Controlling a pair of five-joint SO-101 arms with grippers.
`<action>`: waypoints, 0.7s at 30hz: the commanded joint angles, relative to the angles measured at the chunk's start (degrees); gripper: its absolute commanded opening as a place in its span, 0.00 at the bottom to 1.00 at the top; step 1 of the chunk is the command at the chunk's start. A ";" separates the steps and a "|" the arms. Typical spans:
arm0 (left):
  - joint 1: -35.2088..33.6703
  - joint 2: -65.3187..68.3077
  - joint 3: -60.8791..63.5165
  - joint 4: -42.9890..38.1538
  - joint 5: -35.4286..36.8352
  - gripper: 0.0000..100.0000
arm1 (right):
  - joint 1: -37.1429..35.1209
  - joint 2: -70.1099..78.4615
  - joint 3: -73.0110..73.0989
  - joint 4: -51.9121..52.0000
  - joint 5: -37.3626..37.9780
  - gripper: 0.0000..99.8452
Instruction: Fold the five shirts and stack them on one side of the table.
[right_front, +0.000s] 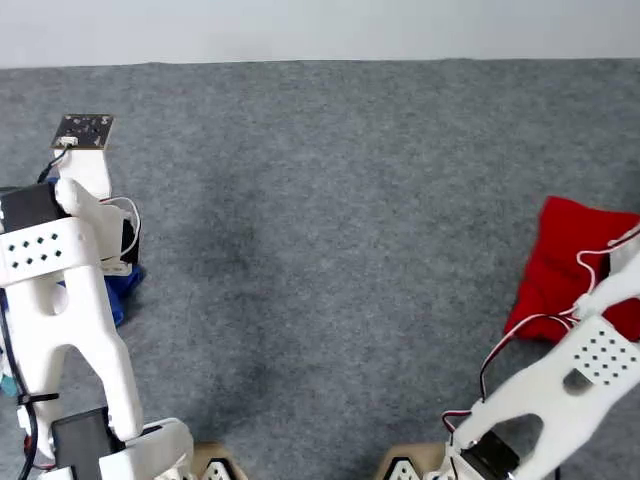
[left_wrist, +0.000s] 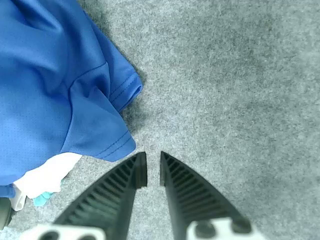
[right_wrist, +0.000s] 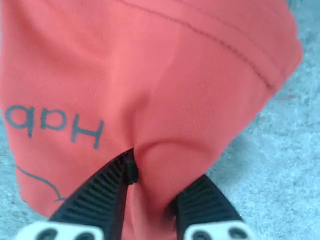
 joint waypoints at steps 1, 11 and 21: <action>-0.09 -2.11 -0.40 1.23 0.00 0.06 | 3.03 -4.79 -2.55 2.59 -0.79 0.18; 0.00 -2.02 -0.40 1.05 -0.26 0.06 | 1.01 -16.84 -2.55 2.59 -7.21 0.33; 0.00 -2.02 -0.40 1.14 -0.26 0.06 | -13.41 -17.45 9.14 1.98 -7.30 0.00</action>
